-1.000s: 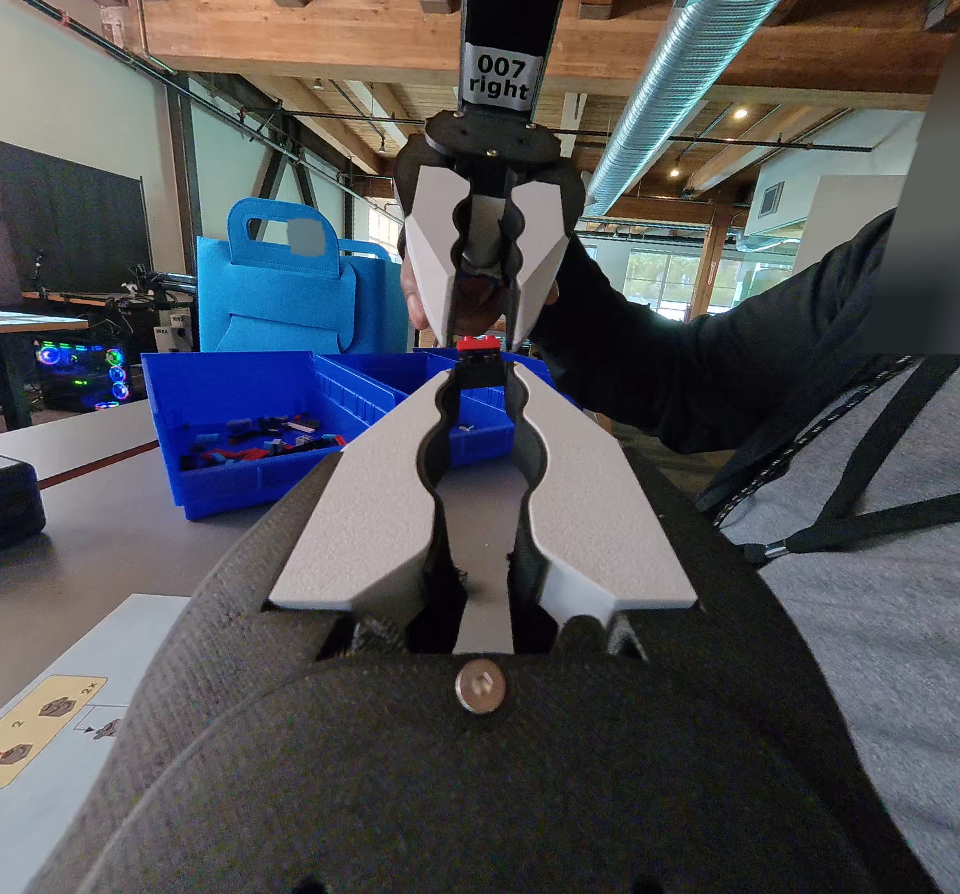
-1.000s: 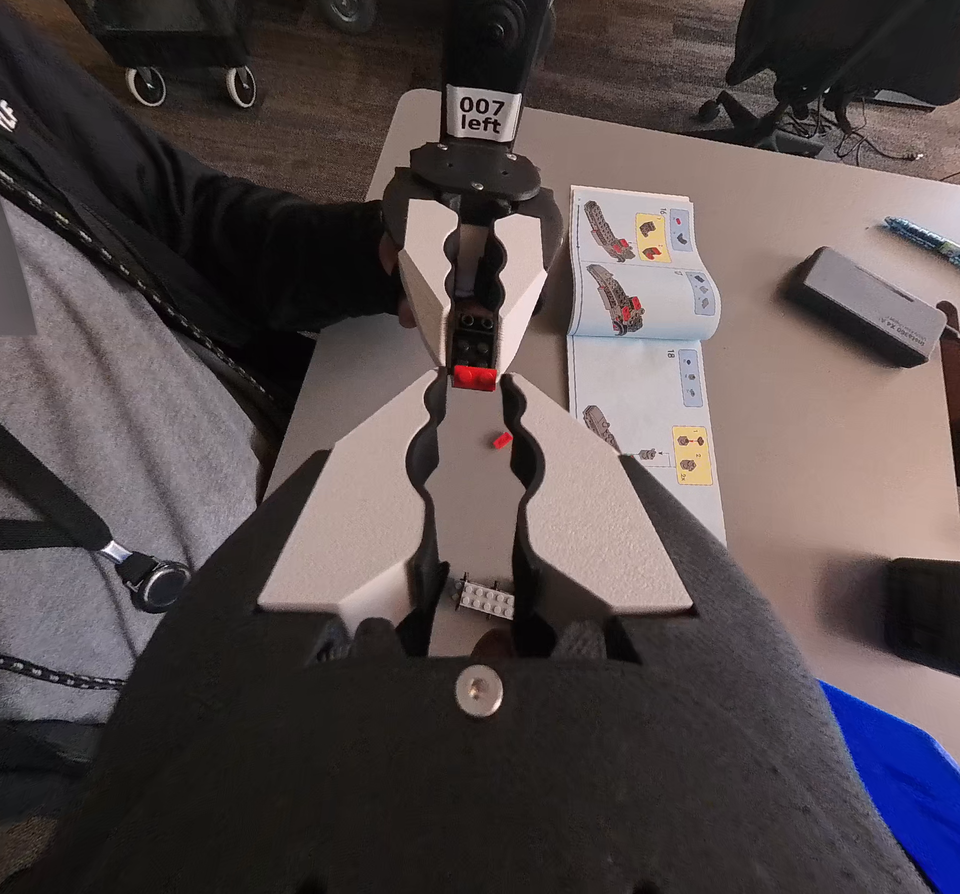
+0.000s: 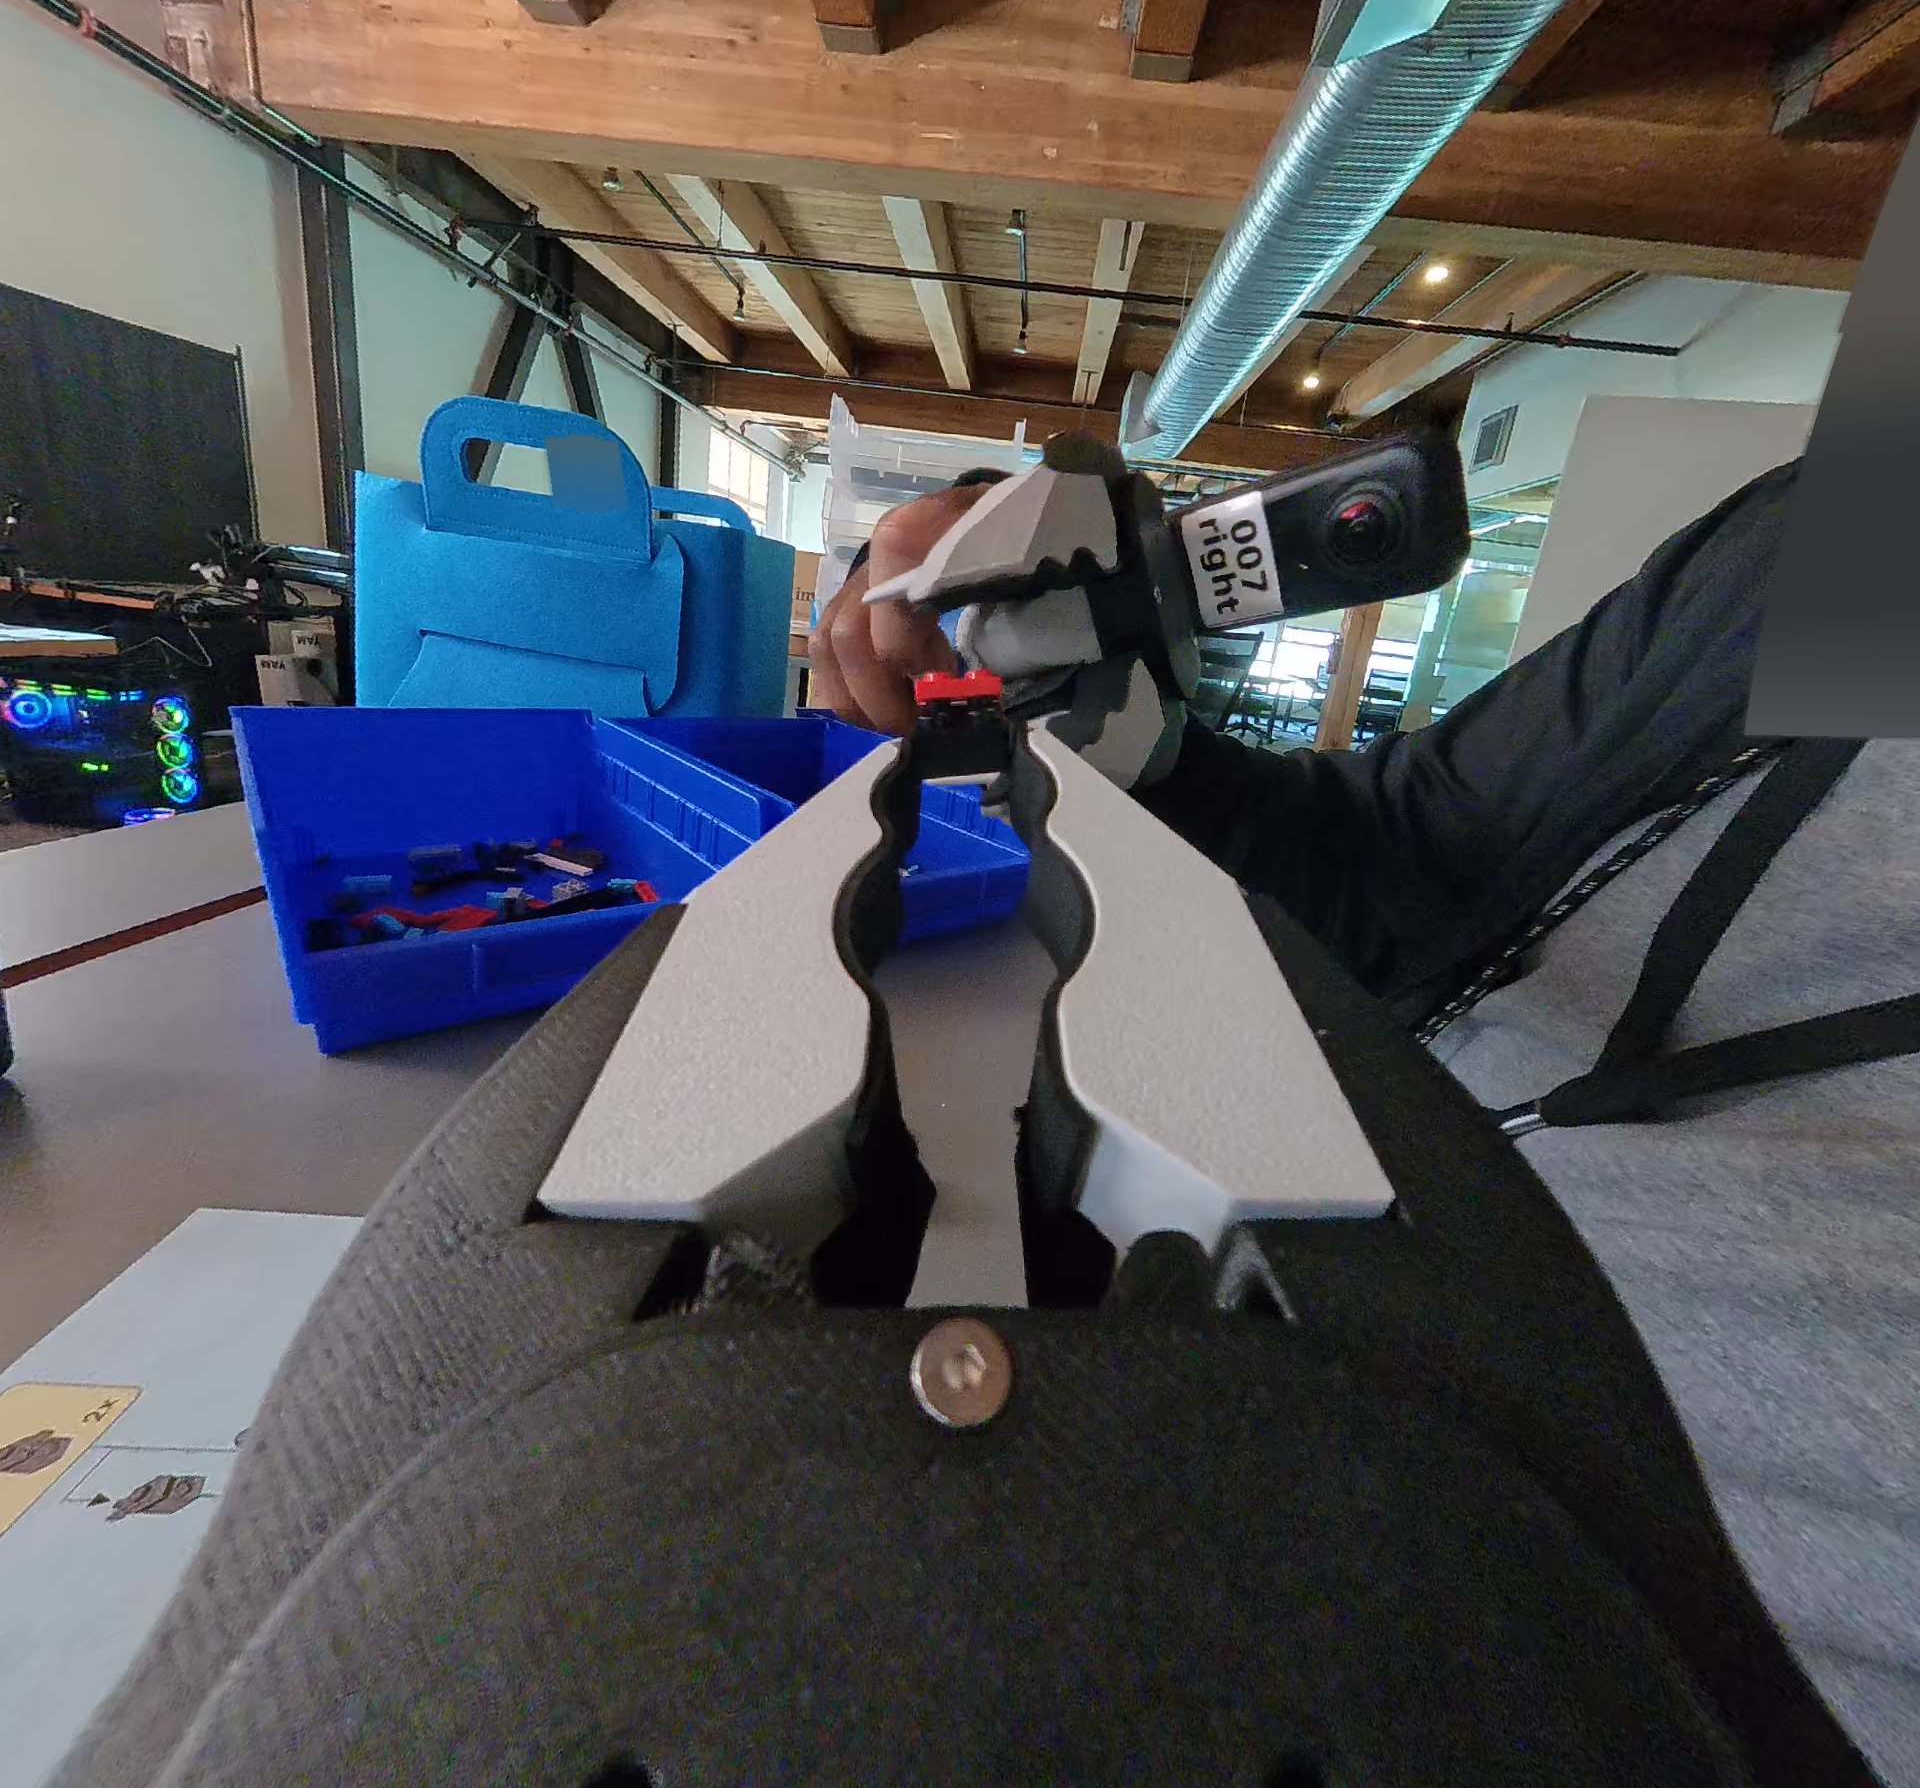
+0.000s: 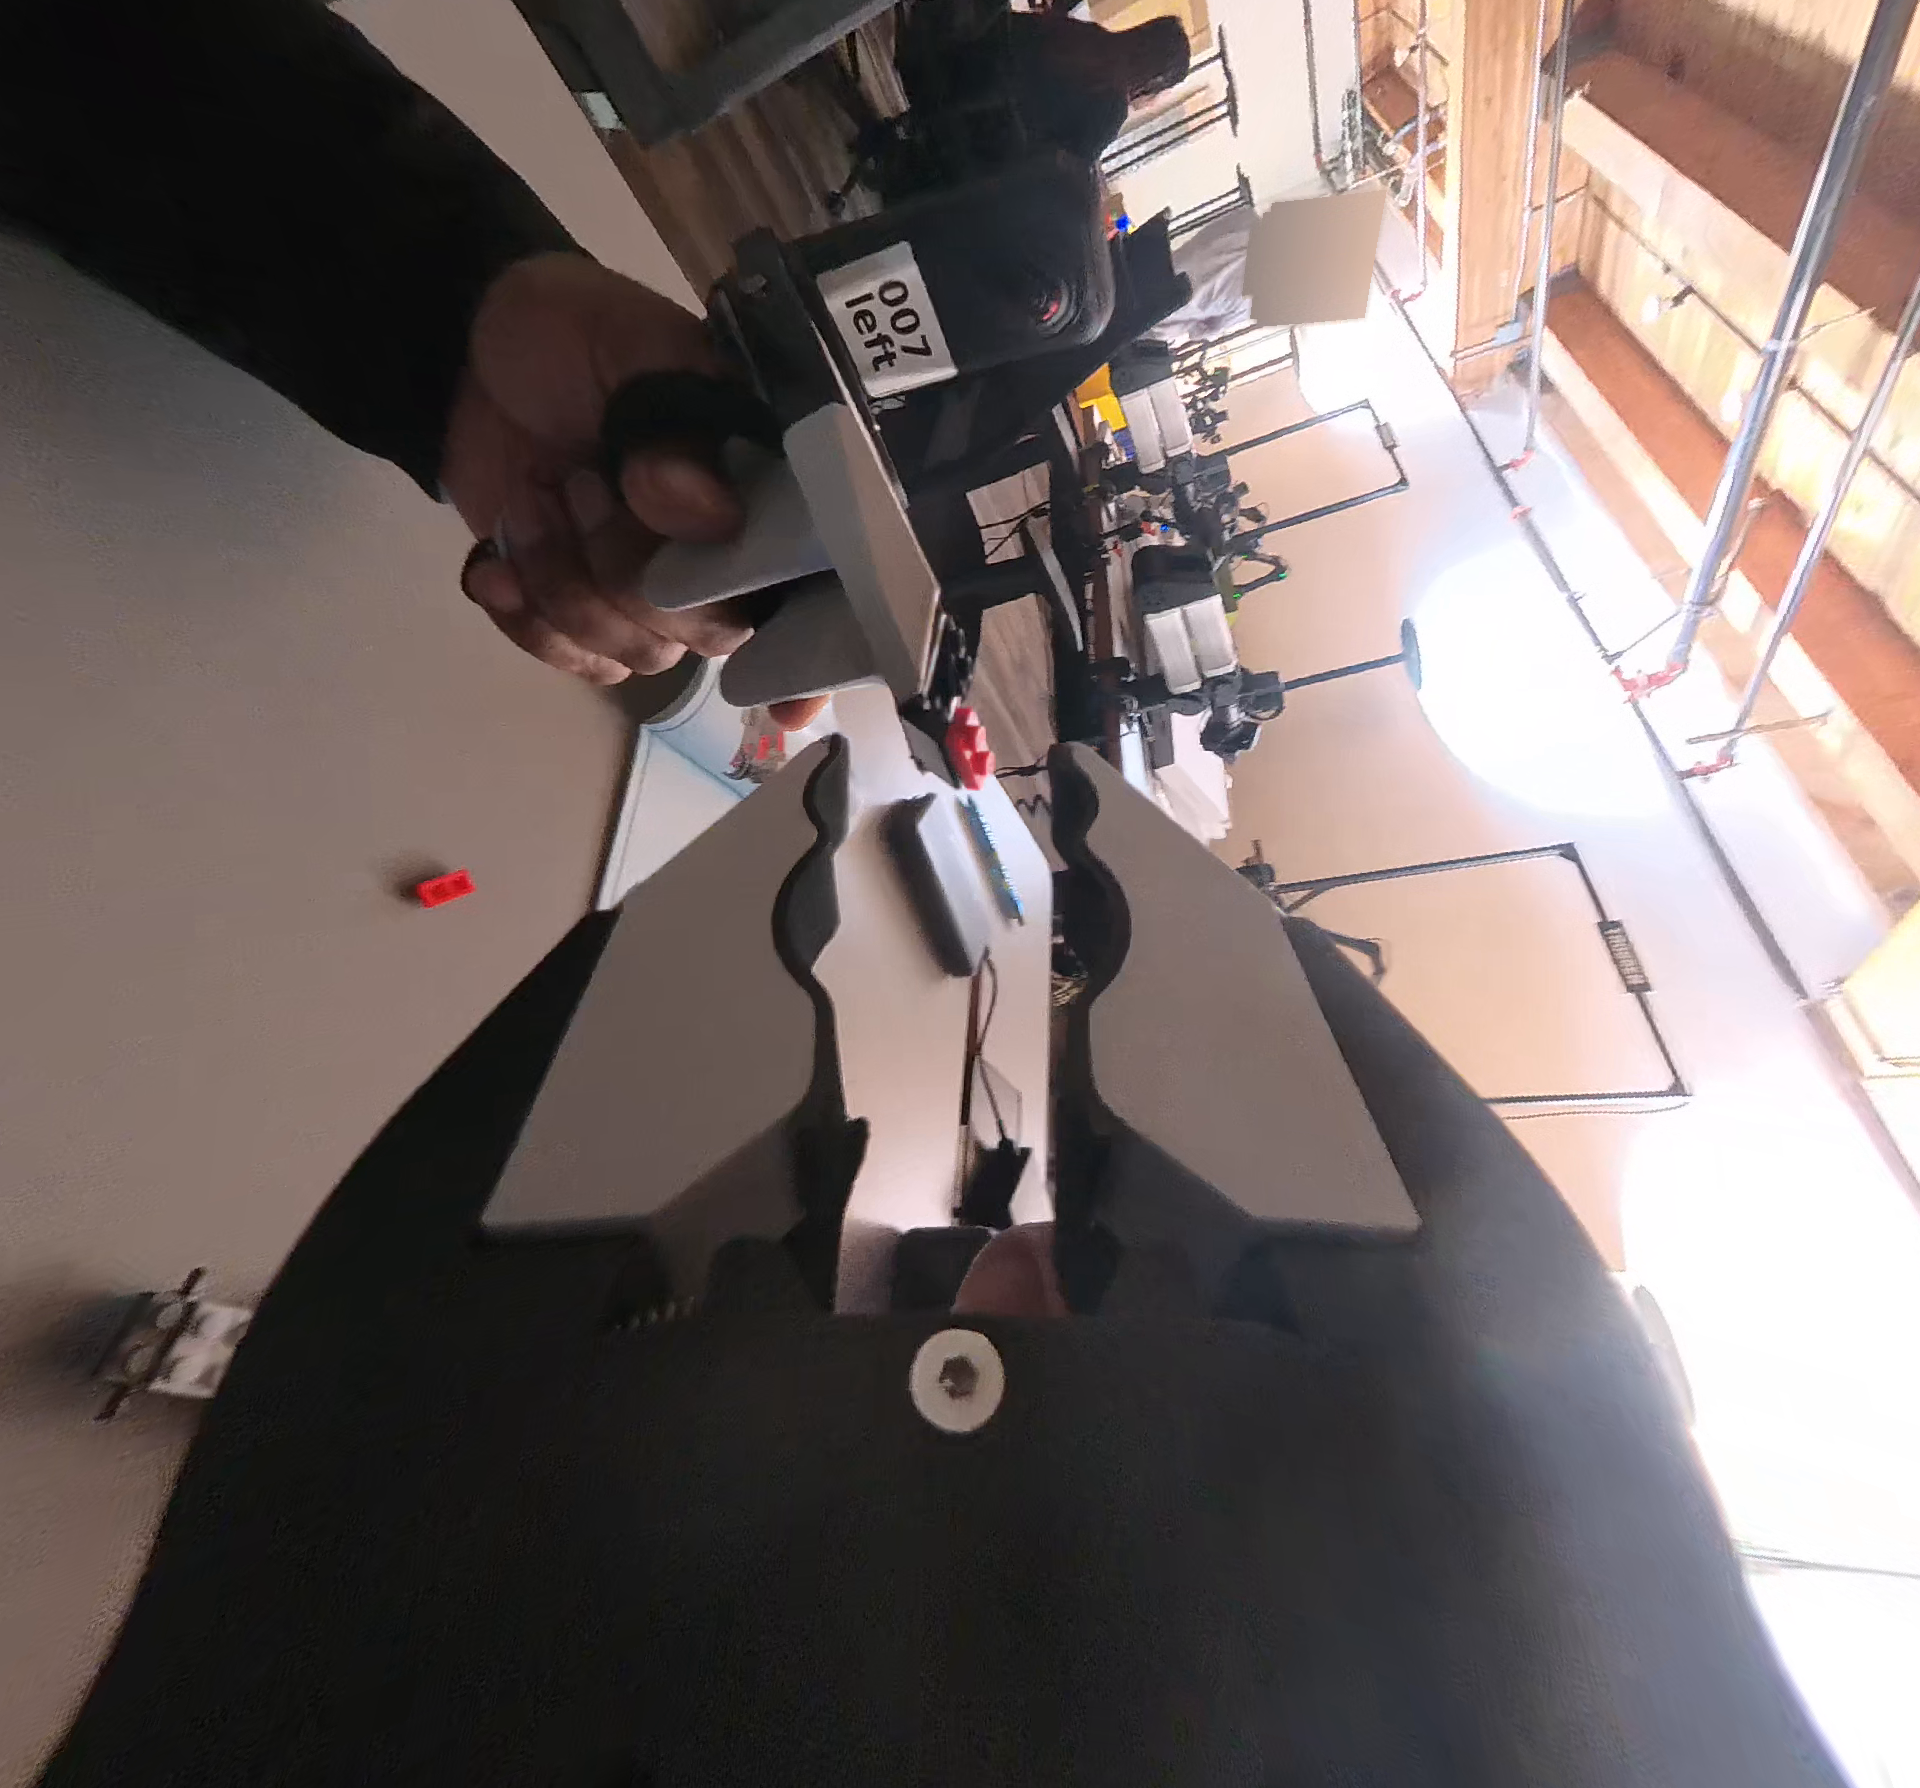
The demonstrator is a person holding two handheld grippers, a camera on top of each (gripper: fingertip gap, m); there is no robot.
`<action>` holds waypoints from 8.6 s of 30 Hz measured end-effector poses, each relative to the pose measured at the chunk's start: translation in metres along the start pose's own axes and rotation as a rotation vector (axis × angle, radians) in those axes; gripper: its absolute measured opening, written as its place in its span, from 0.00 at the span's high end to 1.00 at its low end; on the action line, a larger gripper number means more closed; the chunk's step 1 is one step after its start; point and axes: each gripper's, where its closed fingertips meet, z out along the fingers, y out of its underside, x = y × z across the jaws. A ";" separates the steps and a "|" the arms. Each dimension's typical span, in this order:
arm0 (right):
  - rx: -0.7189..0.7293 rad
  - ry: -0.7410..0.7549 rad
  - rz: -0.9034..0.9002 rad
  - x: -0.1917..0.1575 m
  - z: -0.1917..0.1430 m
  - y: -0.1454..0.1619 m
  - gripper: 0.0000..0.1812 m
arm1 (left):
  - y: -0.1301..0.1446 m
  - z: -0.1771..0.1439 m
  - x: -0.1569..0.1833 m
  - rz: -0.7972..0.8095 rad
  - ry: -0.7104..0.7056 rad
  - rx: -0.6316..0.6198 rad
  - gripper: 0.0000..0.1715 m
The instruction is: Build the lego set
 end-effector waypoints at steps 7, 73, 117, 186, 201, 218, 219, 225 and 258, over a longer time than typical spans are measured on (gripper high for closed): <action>-0.010 0.001 -0.046 -0.001 0.003 0.001 0.81 | -0.001 -0.001 0.000 -0.004 0.001 0.007 0.90; -0.003 0.081 -0.120 0.010 0.017 -0.002 0.91 | -0.012 -0.003 -0.004 -0.012 -0.030 0.075 0.90; 0.039 0.089 -0.085 0.021 0.013 -0.009 0.95 | -0.027 -0.013 -0.006 -0.115 0.013 0.200 0.90; 0.061 0.087 -0.037 0.033 0.031 -0.016 0.95 | -0.047 -0.029 -0.013 -0.186 0.026 0.355 0.90; 0.051 0.040 -0.015 0.027 0.035 -0.010 0.93 | -0.042 -0.025 -0.011 -0.140 0.010 0.308 0.90; 0.255 0.230 0.624 0.012 0.021 0.006 0.81 | -0.032 -0.019 -0.011 -0.077 -0.032 0.222 0.90; 0.271 0.253 0.646 0.011 0.017 0.007 0.81 | -0.029 -0.017 -0.011 -0.074 -0.032 0.206 0.90; 0.256 0.356 0.588 0.005 0.001 0.012 0.83 | -0.010 -0.002 -0.009 -0.043 -0.047 0.094 0.90; 0.023 0.481 0.312 0.001 -0.010 0.015 0.92 | -0.001 0.005 -0.013 -0.336 0.055 0.129 0.84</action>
